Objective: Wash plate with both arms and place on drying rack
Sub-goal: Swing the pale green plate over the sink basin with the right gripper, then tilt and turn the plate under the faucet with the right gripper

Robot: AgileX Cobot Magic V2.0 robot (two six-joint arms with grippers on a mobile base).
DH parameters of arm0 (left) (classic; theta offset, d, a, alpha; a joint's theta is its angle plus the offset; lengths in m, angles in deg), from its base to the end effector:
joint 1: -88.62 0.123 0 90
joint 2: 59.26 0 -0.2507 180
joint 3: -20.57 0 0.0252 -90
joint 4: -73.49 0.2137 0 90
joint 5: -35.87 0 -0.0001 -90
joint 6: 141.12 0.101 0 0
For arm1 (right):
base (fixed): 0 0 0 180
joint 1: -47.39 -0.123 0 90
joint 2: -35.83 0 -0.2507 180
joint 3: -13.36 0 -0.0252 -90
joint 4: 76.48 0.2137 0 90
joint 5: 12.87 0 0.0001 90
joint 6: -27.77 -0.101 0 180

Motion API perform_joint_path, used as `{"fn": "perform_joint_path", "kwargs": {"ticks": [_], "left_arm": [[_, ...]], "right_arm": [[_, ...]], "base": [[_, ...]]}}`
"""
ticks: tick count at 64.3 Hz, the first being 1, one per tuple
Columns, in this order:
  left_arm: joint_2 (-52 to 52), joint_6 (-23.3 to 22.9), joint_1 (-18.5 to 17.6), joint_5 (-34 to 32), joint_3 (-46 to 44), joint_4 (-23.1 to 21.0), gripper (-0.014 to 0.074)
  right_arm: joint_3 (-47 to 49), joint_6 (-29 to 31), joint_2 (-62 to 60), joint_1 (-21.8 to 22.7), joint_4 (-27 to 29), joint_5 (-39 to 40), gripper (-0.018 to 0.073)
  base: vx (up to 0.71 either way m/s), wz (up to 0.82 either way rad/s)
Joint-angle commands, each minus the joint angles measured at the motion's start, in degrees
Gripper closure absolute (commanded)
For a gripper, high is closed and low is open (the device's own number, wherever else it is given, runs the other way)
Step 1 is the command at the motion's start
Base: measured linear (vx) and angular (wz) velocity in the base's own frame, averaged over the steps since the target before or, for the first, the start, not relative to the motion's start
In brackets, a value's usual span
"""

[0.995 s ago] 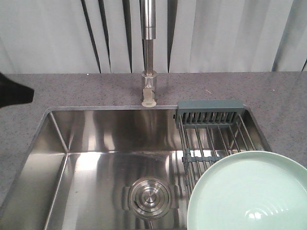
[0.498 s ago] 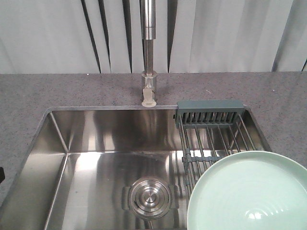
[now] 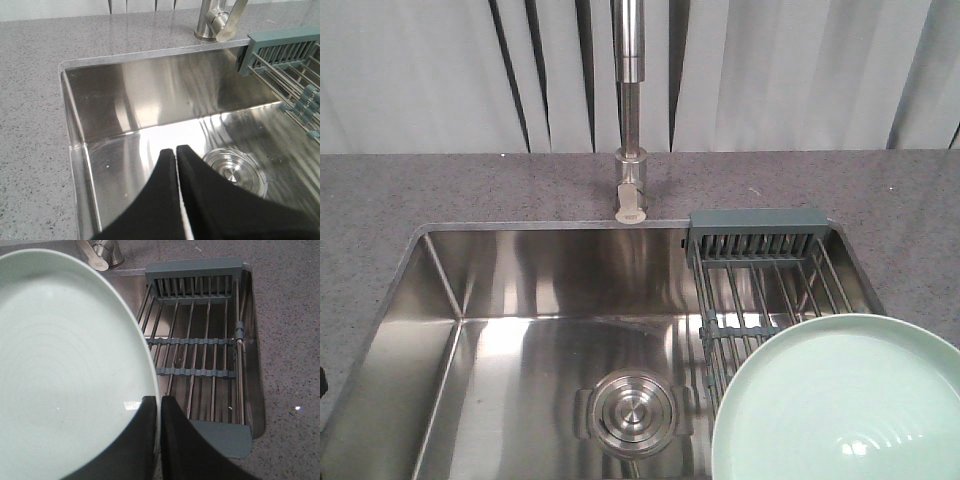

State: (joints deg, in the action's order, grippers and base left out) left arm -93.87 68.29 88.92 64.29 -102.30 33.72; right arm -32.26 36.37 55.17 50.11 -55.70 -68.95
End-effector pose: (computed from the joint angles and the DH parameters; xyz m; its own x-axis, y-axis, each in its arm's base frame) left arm 0.0958 -0.0303 0.2444 -0.4412 -0.1150 -0.8900 0.2218 0.9470 -0.2323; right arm 0.0320 0.0283 0.2721 -0.4994 0.0797 -0.8627 -0.1823 0.9638 0.1946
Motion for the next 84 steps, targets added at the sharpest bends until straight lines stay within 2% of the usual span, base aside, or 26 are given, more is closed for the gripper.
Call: {"fn": "perform_joint_path", "kwargs": {"ticks": [1,13,26,32,37,45,51,57,61,74,84], "left_arm": [[-0.2,0.0,0.0,-3.1,-1.4,-1.9,0.0603],[-0.2,0.0,0.0,-3.1,-1.4,-1.7,0.0603],[-0.2,0.0,0.0,-3.1,-1.4,-1.7,0.0603],[-0.2,0.0,0.0,-3.1,-1.4,-1.7,0.0603],[-0.2,0.0,0.0,-3.1,-1.4,-1.7,0.0603],[-0.2,0.0,0.0,-3.1,-1.4,-1.7,0.0603],[-0.2,0.0,0.0,-3.1,-1.4,-1.7,0.0603],[-0.2,0.0,0.0,-3.1,-1.4,-1.7,0.0603],[-0.2,0.0,0.0,-3.1,-1.4,-1.7,0.0603],[-0.2,0.0,0.0,-3.1,-1.3,-1.7,0.0603],[-0.2,0.0,0.0,-3.1,-1.3,-1.7,0.0603]], "right_arm": [[1.4,0.2,0.8,0.2,0.9,4.7,0.0561],[1.7,0.2,1.2,0.2,1.1,10.3,0.0561],[8.7,2.0,12.6,0.2,1.0,9.1,0.0561],[13.4,8.4,21.2,0.2,2.9,8.4,0.0561],[17.4,16.0,28.1,0.2,6.8,8.4,0.0561],[22.6,23.3,39.4,0.2,15.0,5.9,0.0561],[25.3,27.2,46.7,-0.5,18.7,4.8,0.0561],[27.3,27.5,52.7,-4.8,18.4,6.0,0.0561],[28.4,26.6,56.2,-9.3,17.6,8.4,0.0561],[31.9,17.1,67.2,-23.5,10.9,16.1,0.0561],[37.2,8.7,74.4,-30.4,4.6,22.1,0.0561]], "base": [[0.00,0.00],[0.00,0.00],[0.00,0.00],[0.00,0.00],[0.00,0.00],[0.00,0.00],[0.00,0.00],[0.00,0.00],[0.00,0.00],[0.00,0.00],[0.00,0.00]]}}
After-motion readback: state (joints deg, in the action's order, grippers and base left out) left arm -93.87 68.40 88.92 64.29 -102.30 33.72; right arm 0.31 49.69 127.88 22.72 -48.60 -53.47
